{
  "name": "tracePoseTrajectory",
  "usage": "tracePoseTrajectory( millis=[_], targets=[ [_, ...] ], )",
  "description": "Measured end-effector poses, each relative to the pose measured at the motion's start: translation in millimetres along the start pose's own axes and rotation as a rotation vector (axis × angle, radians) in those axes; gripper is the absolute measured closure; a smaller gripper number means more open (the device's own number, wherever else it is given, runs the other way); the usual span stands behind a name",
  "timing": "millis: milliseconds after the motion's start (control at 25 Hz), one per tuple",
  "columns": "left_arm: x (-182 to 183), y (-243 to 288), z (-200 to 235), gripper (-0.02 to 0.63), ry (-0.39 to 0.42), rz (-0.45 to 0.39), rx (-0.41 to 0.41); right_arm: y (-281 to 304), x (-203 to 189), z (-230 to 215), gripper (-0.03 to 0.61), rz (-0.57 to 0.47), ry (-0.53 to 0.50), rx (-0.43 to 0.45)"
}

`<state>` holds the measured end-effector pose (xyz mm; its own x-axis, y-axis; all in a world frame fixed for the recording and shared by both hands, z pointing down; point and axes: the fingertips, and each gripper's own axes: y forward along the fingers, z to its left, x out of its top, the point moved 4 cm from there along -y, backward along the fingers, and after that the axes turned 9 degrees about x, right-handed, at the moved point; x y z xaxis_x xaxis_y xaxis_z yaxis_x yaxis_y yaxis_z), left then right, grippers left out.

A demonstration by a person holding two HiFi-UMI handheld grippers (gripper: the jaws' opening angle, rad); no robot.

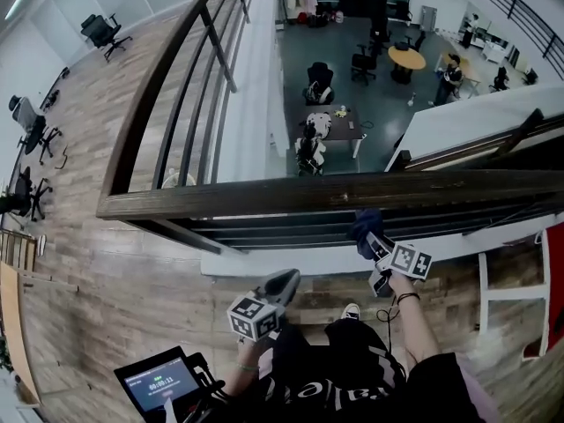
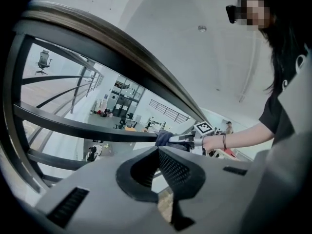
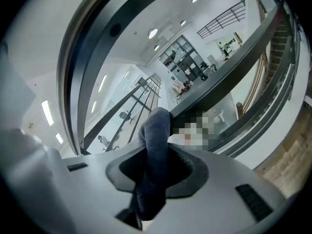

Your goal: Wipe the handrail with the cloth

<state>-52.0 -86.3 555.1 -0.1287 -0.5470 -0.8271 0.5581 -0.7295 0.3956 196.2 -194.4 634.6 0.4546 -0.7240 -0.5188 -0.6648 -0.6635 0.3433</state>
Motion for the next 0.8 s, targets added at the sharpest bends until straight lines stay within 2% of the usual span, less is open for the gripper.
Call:
tracePoseTrajectory(
  millis=[160,480,800],
  targets=[
    [-6,29,-38,0.614,0.025,0.013,-0.004,-55,37,-51,0.486,-0.05,0.009,-0.05],
    [-17,74,-111,0.614,0.014,0.014,-0.004,-154,110,-144,0.486,-0.116,0.004,-0.137],
    [-18,82,-133,0.614,-0.002,0.009,0.062,-244,172,-219,0.486,-0.195,0.01,-0.249]
  ],
)
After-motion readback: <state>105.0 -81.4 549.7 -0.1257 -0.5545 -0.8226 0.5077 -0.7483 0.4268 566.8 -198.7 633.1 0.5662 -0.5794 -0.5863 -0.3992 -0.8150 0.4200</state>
